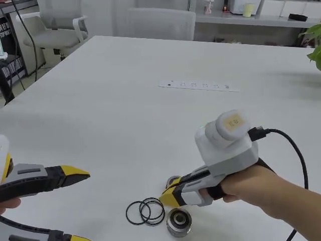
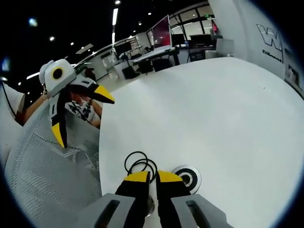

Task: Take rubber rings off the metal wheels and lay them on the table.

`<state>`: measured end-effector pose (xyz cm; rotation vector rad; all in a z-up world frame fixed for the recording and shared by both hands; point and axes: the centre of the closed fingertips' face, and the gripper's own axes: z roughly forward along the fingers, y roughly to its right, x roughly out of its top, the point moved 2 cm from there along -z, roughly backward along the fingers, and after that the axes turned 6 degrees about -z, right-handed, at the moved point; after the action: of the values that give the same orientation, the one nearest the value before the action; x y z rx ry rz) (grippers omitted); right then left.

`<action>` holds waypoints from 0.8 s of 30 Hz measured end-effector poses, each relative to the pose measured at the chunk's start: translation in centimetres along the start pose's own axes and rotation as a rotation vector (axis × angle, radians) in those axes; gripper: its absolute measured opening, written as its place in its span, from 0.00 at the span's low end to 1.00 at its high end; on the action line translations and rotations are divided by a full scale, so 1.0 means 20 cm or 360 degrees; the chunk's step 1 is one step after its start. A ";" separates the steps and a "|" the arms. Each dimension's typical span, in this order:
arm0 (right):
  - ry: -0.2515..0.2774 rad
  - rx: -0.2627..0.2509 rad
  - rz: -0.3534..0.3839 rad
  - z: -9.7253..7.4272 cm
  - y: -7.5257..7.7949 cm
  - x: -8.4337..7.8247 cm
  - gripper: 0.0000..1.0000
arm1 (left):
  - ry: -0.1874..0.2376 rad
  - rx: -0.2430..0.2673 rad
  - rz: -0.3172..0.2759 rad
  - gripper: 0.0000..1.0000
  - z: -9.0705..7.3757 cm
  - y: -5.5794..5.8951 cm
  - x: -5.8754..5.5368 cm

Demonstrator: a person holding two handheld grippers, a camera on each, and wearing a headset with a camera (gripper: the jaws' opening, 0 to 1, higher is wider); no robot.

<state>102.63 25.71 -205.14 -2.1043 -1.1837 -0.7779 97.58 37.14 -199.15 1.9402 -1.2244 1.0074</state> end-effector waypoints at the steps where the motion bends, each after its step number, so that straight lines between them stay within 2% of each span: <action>1: 0.0004 -0.0004 -0.0002 0.00 0.00 0.00 0.02 | 0.0000 -0.0001 -0.0003 0.70 0.00 0.00 0.00; 7: 0.0058 -0.0023 0.0016 -0.04 0.03 0.03 0.02 | 0.0017 -0.0006 -0.0015 0.70 0.00 0.00 0.01; 16: 0.0203 -0.0036 0.0049 -0.12 0.07 0.09 0.04 | 0.0027 -0.0034 0.0008 0.71 -0.01 0.02 0.03; 20: 0.0202 -0.0096 0.0006 -0.15 0.12 0.07 0.05 | 0.0073 -0.0041 0.0018 0.72 -0.03 0.01 0.09; 24: 0.0225 -0.0122 0.0044 -0.17 0.17 0.05 0.05 | 0.0105 -0.0020 0.0034 0.72 -0.06 -0.01 0.16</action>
<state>105.33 22.21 -202.92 -2.0845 -1.0628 -0.9561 98.36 36.79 -195.89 1.8728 -1.2143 1.0637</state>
